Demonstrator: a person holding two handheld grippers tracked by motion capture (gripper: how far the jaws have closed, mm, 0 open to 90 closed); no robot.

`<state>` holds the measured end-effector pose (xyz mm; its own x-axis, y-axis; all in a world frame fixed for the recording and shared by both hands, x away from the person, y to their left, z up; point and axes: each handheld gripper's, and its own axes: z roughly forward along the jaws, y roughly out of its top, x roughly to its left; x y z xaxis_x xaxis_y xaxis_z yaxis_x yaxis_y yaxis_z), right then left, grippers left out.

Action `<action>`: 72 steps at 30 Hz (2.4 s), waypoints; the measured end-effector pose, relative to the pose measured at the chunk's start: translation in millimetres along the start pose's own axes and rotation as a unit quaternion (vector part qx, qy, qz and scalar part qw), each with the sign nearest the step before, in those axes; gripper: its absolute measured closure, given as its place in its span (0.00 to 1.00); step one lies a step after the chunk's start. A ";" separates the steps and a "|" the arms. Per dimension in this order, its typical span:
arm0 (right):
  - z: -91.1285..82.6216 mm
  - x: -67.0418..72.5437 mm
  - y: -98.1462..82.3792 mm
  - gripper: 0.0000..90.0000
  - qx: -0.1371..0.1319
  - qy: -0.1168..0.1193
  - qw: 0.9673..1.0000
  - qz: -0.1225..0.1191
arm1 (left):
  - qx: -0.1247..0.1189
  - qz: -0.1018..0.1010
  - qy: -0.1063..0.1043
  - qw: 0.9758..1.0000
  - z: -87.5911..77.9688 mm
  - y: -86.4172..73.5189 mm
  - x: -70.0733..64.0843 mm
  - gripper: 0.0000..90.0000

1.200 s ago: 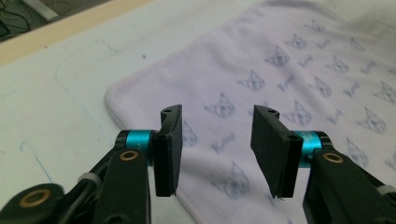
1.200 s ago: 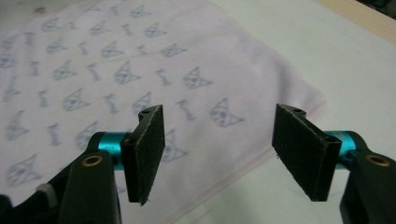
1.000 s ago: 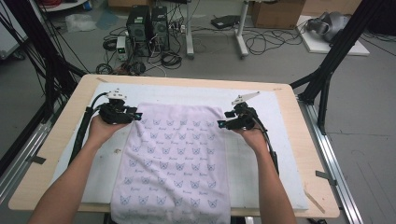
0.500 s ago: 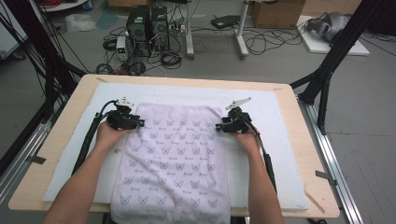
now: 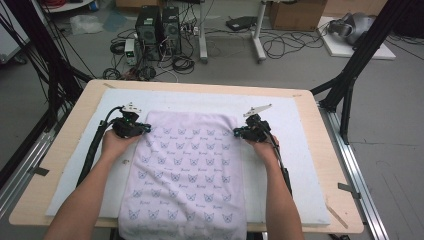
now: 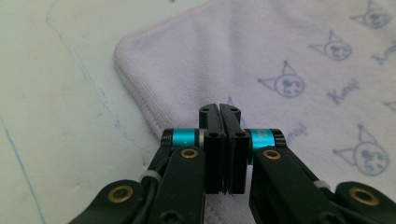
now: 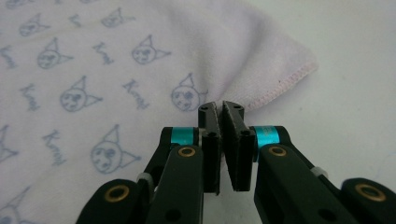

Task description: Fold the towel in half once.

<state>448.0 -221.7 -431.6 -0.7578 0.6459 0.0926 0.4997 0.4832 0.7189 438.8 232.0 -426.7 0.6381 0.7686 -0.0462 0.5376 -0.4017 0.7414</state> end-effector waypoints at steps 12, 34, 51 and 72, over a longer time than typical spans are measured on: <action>-57.3 19.9 9.2 0.95 -0.048 0.031 0.998 -0.021 | -0.064 0.040 -0.021 0.997 -61.6 8.7 -20.8 0.98; -82.6 82.0 -52.3 0.63 -0.064 0.061 0.995 -0.055 | -0.050 0.053 -0.065 0.995 -94.4 -70.1 -60.1 0.63; -25.9 53.2 -37.1 0.85 0.004 0.116 0.993 0.009 | 0.002 0.017 -0.064 0.998 -50.6 -50.3 -41.2 0.90; -60.4 74.0 -33.6 0.84 -0.029 0.083 0.995 -0.035 | -0.035 0.034 -0.063 0.997 -76.2 -52.9 -56.9 0.84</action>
<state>349.8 -225.8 -407.2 -0.8513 0.5024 0.1509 0.4221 0.4854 0.7657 332.0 247.4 -412.2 0.7382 0.6704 -0.0750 0.4544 -0.4120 0.7898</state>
